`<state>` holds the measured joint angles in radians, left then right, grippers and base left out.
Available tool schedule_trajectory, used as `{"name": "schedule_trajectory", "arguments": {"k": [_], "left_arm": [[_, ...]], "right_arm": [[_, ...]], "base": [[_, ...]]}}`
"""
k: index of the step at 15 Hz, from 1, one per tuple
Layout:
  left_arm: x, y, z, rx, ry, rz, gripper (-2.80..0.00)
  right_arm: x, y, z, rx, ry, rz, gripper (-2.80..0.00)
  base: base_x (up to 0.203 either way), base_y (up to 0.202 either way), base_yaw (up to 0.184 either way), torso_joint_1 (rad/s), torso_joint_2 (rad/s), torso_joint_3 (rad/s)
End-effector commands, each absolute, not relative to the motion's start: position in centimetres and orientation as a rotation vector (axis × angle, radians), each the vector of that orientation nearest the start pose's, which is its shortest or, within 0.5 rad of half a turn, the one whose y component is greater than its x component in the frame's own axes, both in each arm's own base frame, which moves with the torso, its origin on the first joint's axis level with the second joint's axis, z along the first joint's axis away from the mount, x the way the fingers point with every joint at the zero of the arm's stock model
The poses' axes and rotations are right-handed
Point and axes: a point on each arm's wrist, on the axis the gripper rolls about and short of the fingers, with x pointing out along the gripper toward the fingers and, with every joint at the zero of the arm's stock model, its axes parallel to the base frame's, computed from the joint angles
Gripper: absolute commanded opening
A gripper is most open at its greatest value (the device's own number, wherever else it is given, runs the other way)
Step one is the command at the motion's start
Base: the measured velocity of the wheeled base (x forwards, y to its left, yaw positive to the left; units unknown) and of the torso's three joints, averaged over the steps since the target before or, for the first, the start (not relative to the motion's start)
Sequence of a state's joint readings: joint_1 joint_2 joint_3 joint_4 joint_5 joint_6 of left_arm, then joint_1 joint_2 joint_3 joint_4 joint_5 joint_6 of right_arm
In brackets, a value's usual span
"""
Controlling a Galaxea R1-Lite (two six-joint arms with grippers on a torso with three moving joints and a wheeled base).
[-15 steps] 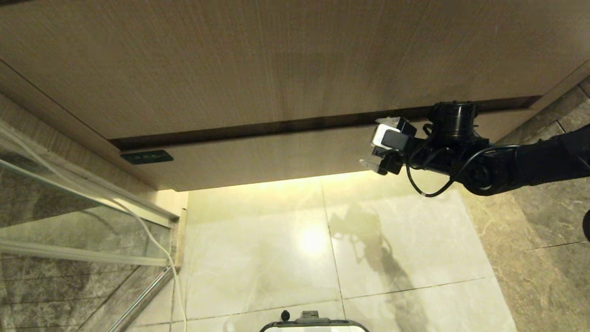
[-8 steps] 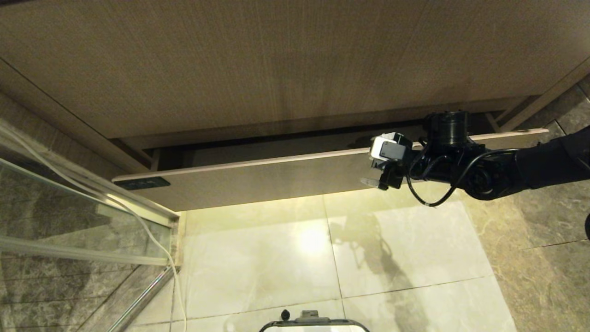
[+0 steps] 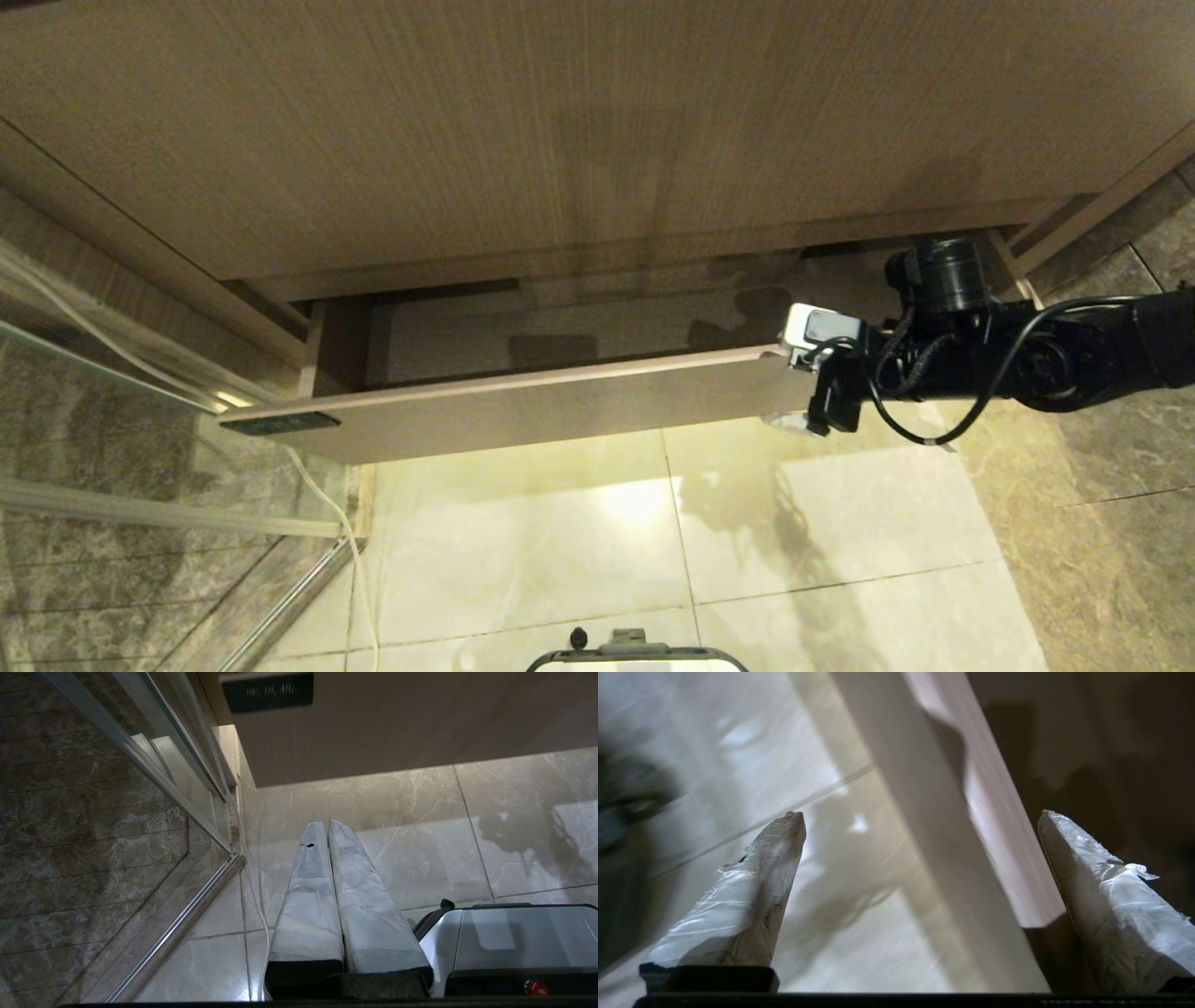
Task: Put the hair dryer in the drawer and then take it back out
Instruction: Pull open the drawer
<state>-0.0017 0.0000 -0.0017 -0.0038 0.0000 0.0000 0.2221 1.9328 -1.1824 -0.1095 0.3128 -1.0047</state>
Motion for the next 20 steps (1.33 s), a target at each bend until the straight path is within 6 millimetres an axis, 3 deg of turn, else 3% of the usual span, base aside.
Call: {"name": "schedule_trajectory", "arguments": {"k": [1,6,9,13,20], "left_arm": [[-2.3,0.0,7.6,0.000,-0.005,-0.002,-2.80],[-2.3,0.0,7.6,0.000,-0.006,-0.002,-2.80],[-2.3,0.0,7.6,0.000,-0.006,-0.002,-2.80],[-2.3,0.0,7.6,0.000,-0.006,-0.002,-2.80],[-2.3,0.0,7.6,0.000,-0.005,-0.002,-2.80]], "right_arm": [[32.2,7.7,17.2,-0.871,0.386,0.796,0.00],[23.8,4.3,21.1,-0.709,0.511,0.721,0.00],[17.0,2.2,23.9,-0.608,0.538,0.629,0.00],[9.5,0.6,25.6,-0.494,0.529,0.465,0.00],[6.5,0.2,25.6,-0.224,0.628,0.308,0.00]], "base": [[0.000,0.000,0.000,0.000,0.00,0.000],[0.000,0.000,0.000,0.000,0.00,0.000],[0.000,0.000,0.000,0.000,0.00,0.000],[0.000,0.000,0.000,0.000,0.00,0.000],[0.000,0.000,0.000,0.000,0.00,0.000]]}}
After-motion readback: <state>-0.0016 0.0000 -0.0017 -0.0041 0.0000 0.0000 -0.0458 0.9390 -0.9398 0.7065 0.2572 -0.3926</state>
